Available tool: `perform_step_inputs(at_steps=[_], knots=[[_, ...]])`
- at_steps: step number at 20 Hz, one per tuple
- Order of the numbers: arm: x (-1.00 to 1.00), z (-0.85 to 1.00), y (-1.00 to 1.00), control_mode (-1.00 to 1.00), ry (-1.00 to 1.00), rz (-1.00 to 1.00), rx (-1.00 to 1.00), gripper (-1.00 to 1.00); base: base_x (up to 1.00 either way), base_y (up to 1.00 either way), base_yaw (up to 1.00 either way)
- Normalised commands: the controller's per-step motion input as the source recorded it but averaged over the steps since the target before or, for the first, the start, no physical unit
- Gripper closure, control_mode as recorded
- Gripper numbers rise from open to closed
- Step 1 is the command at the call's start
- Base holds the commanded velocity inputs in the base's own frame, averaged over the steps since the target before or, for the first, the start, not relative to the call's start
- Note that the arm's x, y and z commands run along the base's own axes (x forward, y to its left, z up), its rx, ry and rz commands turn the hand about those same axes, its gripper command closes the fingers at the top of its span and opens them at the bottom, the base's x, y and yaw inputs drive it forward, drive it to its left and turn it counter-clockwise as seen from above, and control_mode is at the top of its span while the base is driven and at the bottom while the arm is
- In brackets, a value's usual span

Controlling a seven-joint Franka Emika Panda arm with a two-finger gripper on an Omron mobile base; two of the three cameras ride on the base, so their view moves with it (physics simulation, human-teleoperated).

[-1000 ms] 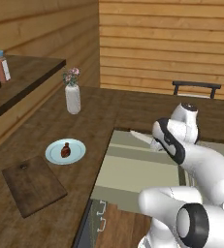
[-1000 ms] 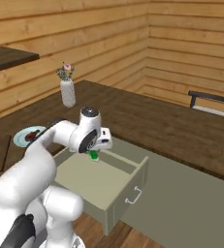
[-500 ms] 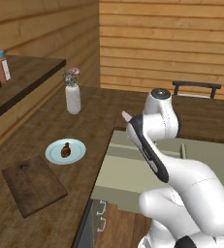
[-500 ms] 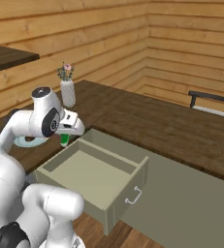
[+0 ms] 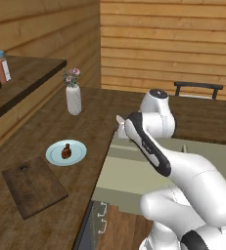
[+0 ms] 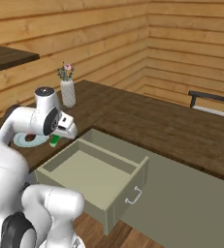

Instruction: Pick up the knife from the drawer and place it on the cutting board. Then place the meat from the plate to the cutting board.

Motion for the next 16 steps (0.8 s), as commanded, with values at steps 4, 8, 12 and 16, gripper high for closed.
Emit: perform_step_inputs(at_steps=[4, 8, 12, 16], knots=[[0.40, 0.00, 1.00, -1.00, 0.12, 0.05, 0.12, 1.00, 0.00, 0.00, 0.00], [0.10, -0.13, 1.00, -1.00, 0.07, 0.10, 0.07, 1.00, 0.00, 0.00, 0.00], [0.00, -0.09, 1.00, -1.00, 0.00, 0.10, 0.00, 1.00, 0.00, 0.00, 0.00], [-0.07, -0.07, 1.00, -1.00, 0.00, 0.13, -0.07, 1.00, 0.00, 0.00, 0.00]])
